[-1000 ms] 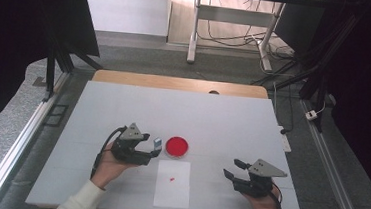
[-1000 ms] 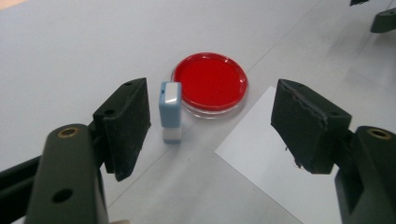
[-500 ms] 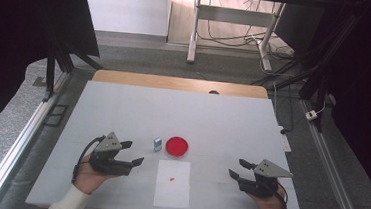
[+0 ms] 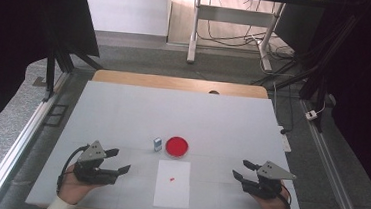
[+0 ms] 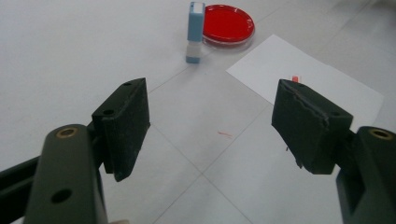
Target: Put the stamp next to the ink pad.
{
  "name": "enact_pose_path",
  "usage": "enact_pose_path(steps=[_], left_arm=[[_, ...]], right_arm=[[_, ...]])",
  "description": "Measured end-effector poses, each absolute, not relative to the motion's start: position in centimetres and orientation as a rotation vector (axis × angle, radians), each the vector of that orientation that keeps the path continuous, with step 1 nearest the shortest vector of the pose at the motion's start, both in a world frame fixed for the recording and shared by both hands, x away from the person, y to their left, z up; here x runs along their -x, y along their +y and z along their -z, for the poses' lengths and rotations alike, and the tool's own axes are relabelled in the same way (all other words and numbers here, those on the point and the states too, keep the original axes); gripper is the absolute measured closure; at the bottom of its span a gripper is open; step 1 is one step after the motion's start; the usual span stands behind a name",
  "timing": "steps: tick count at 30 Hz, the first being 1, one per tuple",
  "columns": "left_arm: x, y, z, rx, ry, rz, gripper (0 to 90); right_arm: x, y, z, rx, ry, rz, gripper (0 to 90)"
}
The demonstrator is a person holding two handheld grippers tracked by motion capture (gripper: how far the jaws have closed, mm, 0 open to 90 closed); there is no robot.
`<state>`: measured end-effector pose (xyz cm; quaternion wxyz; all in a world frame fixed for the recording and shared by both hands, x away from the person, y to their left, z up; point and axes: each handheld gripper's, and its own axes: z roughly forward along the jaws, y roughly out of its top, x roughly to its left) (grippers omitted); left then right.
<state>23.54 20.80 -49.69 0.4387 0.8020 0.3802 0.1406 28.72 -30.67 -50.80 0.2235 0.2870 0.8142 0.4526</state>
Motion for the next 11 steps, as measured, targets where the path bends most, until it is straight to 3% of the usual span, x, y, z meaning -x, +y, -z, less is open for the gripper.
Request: enact_pose_path(steps=[11], left_arm=[[-23.42,21.20,49.84,-1.992,0.953,-0.331,27.8]], right_arm=[[-28.78,-30.49,50.90,-0.780,2.255,-1.234,43.0]])
